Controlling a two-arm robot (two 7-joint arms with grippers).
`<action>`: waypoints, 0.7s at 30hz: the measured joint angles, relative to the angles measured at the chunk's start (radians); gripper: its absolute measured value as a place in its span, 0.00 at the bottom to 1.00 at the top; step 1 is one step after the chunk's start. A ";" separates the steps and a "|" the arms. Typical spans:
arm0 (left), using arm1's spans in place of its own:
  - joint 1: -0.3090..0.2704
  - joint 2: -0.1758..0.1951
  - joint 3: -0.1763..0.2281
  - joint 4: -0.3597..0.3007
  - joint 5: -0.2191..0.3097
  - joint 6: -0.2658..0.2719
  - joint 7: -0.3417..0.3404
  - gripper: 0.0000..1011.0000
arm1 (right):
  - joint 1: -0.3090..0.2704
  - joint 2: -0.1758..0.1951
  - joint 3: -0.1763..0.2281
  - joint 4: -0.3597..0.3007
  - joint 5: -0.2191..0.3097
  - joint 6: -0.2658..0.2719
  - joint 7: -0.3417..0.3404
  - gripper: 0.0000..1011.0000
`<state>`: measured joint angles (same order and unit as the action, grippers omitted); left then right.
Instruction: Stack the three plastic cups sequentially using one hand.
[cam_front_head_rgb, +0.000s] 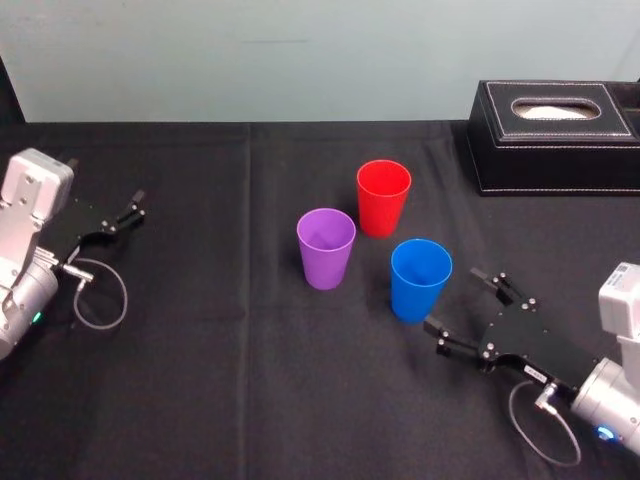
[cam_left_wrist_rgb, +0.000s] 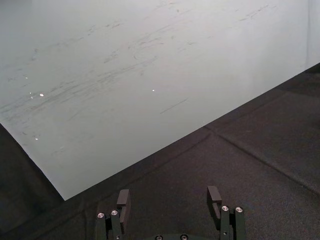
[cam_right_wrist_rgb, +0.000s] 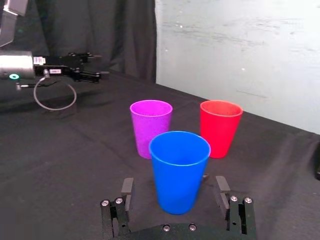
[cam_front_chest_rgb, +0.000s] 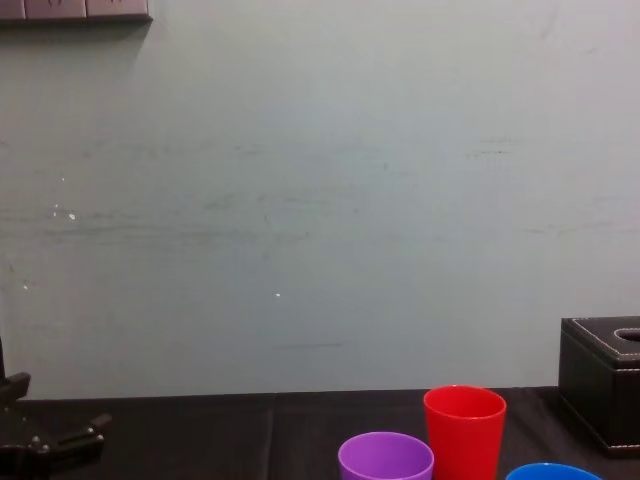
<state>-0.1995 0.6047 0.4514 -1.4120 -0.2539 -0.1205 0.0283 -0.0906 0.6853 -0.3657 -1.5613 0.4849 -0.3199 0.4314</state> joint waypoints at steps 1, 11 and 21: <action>0.000 0.000 0.000 0.000 0.000 0.000 0.000 0.99 | -0.001 -0.005 -0.002 -0.001 -0.007 0.000 0.001 0.99; 0.000 0.000 0.000 0.000 0.000 0.000 0.000 0.99 | 0.031 -0.063 -0.004 0.020 -0.059 0.012 -0.015 0.99; 0.000 0.000 0.000 0.000 0.000 0.000 0.000 0.99 | 0.080 -0.129 -0.001 0.055 -0.090 0.047 -0.028 0.99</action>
<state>-0.1995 0.6047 0.4514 -1.4120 -0.2539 -0.1205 0.0283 -0.0108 0.5567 -0.3669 -1.5063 0.3951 -0.2726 0.4031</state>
